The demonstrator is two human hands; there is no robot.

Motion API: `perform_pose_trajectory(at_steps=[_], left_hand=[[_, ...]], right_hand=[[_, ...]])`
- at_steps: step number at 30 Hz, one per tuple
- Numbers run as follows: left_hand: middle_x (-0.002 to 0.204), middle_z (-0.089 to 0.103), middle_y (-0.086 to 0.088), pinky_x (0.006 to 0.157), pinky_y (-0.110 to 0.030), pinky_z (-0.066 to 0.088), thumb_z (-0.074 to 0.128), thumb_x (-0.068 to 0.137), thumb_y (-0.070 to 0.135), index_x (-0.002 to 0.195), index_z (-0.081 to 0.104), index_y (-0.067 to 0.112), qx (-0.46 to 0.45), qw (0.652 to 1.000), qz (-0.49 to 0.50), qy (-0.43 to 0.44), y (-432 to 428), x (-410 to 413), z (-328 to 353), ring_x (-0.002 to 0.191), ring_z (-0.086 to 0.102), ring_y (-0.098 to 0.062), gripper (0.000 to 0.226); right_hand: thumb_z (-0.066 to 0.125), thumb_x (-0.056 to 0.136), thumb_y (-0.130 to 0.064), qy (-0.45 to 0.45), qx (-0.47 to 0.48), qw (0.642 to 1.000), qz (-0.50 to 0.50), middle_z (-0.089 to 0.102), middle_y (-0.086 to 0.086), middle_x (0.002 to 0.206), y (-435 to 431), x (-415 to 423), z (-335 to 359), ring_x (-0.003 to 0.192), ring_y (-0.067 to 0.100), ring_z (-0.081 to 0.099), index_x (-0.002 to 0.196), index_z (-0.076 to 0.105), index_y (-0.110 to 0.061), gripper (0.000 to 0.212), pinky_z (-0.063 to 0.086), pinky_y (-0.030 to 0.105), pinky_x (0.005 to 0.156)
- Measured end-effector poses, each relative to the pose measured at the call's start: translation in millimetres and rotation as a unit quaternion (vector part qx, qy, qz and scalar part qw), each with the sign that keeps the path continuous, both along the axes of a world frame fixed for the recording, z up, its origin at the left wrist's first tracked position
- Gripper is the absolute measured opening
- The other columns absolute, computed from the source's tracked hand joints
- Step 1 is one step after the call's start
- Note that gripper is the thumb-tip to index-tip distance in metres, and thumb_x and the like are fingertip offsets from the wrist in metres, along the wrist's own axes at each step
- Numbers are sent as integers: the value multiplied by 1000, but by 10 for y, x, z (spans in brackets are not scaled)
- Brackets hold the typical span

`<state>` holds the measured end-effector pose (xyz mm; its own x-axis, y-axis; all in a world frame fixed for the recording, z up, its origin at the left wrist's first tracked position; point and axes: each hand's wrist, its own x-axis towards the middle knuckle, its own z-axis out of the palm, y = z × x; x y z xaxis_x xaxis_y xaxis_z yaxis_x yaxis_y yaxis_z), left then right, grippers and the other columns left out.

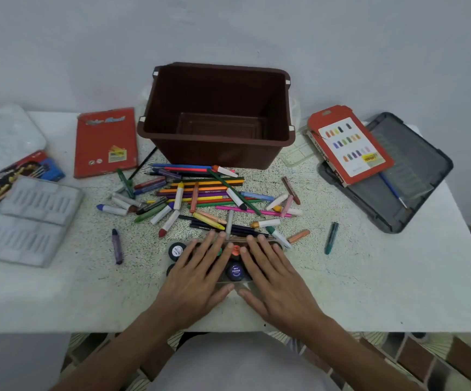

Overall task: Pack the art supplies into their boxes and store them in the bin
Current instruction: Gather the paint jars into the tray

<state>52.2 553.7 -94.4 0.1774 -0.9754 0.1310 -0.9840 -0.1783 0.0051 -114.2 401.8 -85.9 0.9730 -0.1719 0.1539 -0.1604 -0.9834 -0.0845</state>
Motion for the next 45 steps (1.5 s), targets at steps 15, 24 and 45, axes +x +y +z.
perform_pose_trajectory(at_steps=[15,24,45], left_hand=[[161,23,-13,114,-53,29,39,102,56,153,31,10,1,1000,1,21,75,50,24,150,18,-31,69],[162,21,-12,115,-53,29,38,102,57,154,28,10,13,999,18,33,132,235,17,151,16,-30,70],[126,61,10,101,-26,41,50,100,32,125,65,21,-131,908,73,391,-1435,12,482,117,50,-2,31]], right_hand=[[39,103,-53,52,-36,998,-1,20,12,162,8,79,-61,150,33,14,154,27,-9,68,27,52,114],[37,101,-57,67,-37,997,25,19,10,163,29,239,-51,151,33,14,155,26,-12,71,21,51,116],[48,100,-34,-126,244,952,-132,66,-2,124,-1123,215,577,108,11,58,133,59,-17,39,46,25,89]])
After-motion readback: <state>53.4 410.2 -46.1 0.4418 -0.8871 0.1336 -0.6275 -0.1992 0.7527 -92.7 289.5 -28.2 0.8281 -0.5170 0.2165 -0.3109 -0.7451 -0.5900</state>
